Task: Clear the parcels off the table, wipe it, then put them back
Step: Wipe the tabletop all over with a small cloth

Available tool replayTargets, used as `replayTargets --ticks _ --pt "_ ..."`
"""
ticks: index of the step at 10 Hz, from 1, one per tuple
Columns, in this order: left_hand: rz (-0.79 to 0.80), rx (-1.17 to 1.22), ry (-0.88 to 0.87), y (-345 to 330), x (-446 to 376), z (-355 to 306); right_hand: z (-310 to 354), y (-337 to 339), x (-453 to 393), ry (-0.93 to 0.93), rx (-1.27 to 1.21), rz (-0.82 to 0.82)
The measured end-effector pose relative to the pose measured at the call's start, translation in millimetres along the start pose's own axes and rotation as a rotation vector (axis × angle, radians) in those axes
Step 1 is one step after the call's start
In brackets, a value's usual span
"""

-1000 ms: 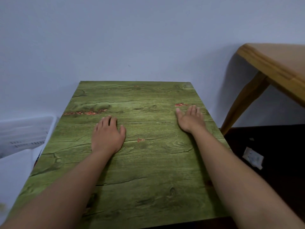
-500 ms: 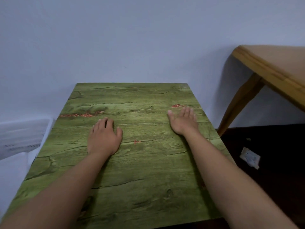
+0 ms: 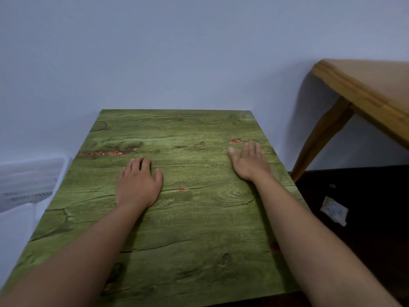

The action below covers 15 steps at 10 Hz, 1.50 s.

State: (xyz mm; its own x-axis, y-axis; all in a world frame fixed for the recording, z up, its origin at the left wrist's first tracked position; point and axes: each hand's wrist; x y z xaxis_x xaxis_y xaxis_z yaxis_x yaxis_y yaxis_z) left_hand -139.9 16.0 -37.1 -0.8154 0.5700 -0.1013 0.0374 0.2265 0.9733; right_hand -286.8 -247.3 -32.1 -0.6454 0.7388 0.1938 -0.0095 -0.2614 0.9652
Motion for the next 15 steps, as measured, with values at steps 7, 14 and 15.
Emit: replayTargets --ticks 7,14,15 --pt "0.018 0.011 -0.005 0.4 0.3 -2.4 -60.9 19.4 1.4 0.282 0.089 0.071" --pt "0.016 0.012 -0.007 -0.1 -1.4 0.0 4.1 17.8 -42.5 -0.154 -0.034 0.018" --pt "0.01 0.016 -0.006 -0.8 -1.2 0.9 35.2 5.2 -33.8 0.038 0.051 0.022"
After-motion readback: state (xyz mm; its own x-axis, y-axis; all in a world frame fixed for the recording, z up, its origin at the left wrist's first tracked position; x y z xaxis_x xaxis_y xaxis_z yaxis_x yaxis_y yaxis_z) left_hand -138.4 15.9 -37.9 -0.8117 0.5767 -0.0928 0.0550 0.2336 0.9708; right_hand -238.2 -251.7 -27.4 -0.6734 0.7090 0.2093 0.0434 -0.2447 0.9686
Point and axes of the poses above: each hand's wrist, its own x-axis away from the middle knuckle, its own y-axis out of the back of the hand, z = x × y, and after that the axes turned 1 degree about -y, right-handed
